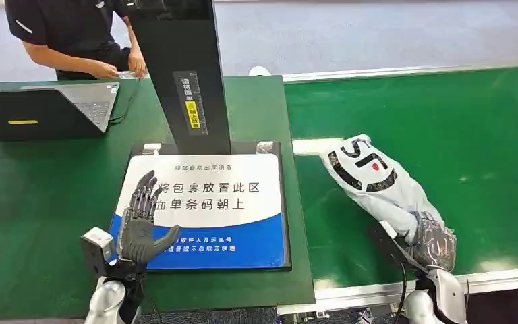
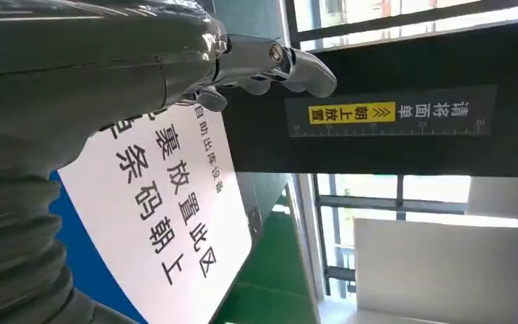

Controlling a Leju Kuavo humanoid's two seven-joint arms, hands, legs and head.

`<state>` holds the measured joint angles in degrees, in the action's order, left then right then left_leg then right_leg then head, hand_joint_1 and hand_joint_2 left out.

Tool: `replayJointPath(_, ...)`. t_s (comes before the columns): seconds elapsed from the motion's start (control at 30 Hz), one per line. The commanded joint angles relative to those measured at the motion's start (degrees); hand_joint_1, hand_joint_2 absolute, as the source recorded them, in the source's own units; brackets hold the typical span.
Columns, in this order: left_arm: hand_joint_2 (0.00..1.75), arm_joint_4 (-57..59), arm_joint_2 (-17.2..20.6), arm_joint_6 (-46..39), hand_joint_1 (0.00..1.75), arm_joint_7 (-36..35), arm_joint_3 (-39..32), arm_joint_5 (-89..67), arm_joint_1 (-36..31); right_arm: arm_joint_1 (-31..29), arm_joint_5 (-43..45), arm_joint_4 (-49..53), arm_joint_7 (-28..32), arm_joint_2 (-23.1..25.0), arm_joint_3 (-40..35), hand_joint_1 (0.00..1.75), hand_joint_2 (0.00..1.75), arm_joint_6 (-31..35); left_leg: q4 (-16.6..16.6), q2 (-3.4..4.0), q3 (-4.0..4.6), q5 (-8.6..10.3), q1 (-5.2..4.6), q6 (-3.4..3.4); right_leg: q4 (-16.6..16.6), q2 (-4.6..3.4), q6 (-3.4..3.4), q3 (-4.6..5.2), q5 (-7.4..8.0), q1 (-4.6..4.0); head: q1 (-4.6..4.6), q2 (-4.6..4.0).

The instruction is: Moved the parcel from conveyor to table for the left to box.

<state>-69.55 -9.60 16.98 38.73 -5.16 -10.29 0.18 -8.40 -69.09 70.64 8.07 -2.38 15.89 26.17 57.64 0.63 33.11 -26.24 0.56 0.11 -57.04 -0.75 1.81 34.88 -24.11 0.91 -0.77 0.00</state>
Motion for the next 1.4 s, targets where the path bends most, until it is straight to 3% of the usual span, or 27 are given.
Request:
replayJointPath(0.03, 1.75, 0.0, -0.7, -0.2, 0.0, -0.3, 0.4, -0.1, -1.3, 3.3, 1.7, 17.3, 13.7, 9.1, 7.6, 1.75, 1.75, 13.8, 0.0, -0.09, -0.05, 0.0, -0.04, -0.03, 0.0, 0.11, -0.12, -0.01, -0.03, 0.02, 0.0, 0.0)
replayJointPath(0.1, 1.75, 0.7, -0.8, -0.4, 0.0, -0.4, 0.8, -0.2, -2.0, 2.8, 6.2, 23.3, 25.8, 15.3, 13.8, 1.75, 1.75, 13.8, 0.0, -0.12, -0.06, -0.02, -0.06, -0.04, -0.1, 0.14, -0.14, 0.0, -0.07, 0.04, -0.02, 0.0)
replayJointPath(0.17, 1.75, 1.4, -0.7, -0.8, 0.0, -0.3, 1.1, -0.2, -2.5, 2.4, 9.3, 27.5, 31.9, 18.3, 16.1, 1.75, 1.75, 13.8, 0.0, -0.14, 0.03, -0.01, -0.08, -0.08, -0.2, 0.16, -0.18, 0.12, -0.1, 0.06, -0.02, 0.0)
replayJointPath(0.33, 1.75, 3.3, -0.2, -1.6, 0.0, 0.4, 1.4, -0.5, -3.5, 5.4, 14.5, 36.6, 31.9, 17.0, 10.1, 1.75, 1.75, 13.8, 0.0, -0.23, 0.04, 0.04, -0.08, -0.07, -0.1, 0.25, -0.16, 0.13, -0.09, 0.04, 0.02, 0.0)
replayJointPath(0.57, 1.75, 3.9, 0.8, -2.6, 0.0, 1.3, 2.3, -0.4, -5.1, 6.4, 1.3, 36.1, 31.9, 14.1, -4.3, 1.75, 1.75, 13.8, -0.1, 0.02, -0.08, 0.0, -0.07, -0.05, -0.1, 0.01, -0.18, 0.06, -0.02, 0.05, 0.0, 0.0)
replayJointPath(0.73, 1.75, 5.4, 1.6, -3.7, 0.0, 1.3, 4.2, 1.3, -7.2, 3.8, -11.8, 24.5, 30.8, 10.6, -16.4, 1.71, 1.75, 13.8, -0.2, 0.1, -0.15, 0.06, -0.04, -0.08, 0.0, -0.07, -0.22, 0.02, 0.06, 0.02, 0.0, 0.0)
replayJointPath(0.83, 1.75, 4.6, 1.7, -6.0, 0.0, 1.3, 3.6, 2.1, -8.3, 0.6, -15.9, 16.3, 23.4, 6.1, -24.4, 1.75, 1.75, 13.8, -0.2, 0.27, -0.19, 0.07, -0.01, -0.07, 0.1, -0.24, -0.2, 0.0, 0.15, -0.01, 0.0, 0.0)
replayJointPath(0.87, 1.75, 2.9, 0.9, -6.6, 0.0, 1.3, 2.8, 1.1, -7.3, -1.3, -13.9, 14.3, 23.4, 3.8, -25.4, 1.75, 1.75, 13.0, -0.1, 0.19, -0.11, 0.01, 0.04, -0.05, 0.0, -0.16, -0.15, 0.0, 0.08, -0.06, 0.0, 0.0)
replayJointPath(0.9, 1.75, 0.0, 1.9, -8.6, 0.0, 1.3, 4.3, 4.2, -6.4, -1.9, -15.5, 10.8, 18.2, 1.5, -30.8, 1.75, 1.75, 13.8, -0.2, 0.32, -0.15, 0.04, 0.05, -0.06, 0.1, -0.29, -0.17, 0.01, 0.16, -0.07, 0.02, 0.0)
replayJointPath(1.0, 1.75, -3.5, 1.6, -8.4, 0.0, 1.3, 3.8, 5.5, -5.5, -5.2, -16.2, 5.3, 14.7, 1.0, -34.5, 1.75, 1.75, 13.8, -0.1, 0.43, -0.07, 0.0, 0.08, -0.05, 0.0, -0.4, -0.14, 0.06, 0.16, -0.09, 0.0, 0.0)
replayJointPath(1.23, 1.75, -6.7, 1.8, -9.7, 0.0, 1.3, 3.8, 6.8, -4.1, -12.1, -12.1, -10.5, 14.7, -1.1, -40.5, 1.75, 1.75, 13.0, -0.1, 0.23, -0.15, 0.02, 0.05, -0.07, 0.0, -0.19, -0.18, -0.05, 0.1, -0.06, 0.0, 0.0)
replayJointPath(1.4, 1.75, -7.2, 1.7, -9.6, 0.0, 1.3, 3.7, 7.2, -3.6, -15.2, -11.3, -15.8, 14.9, -1.1, -41.7, 1.75, 1.75, 9.9, -0.1, 0.19, -0.11, 0.04, 0.01, -0.07, 0.0, -0.15, -0.18, 0.02, 0.1, -0.01, 0.0, 0.0)
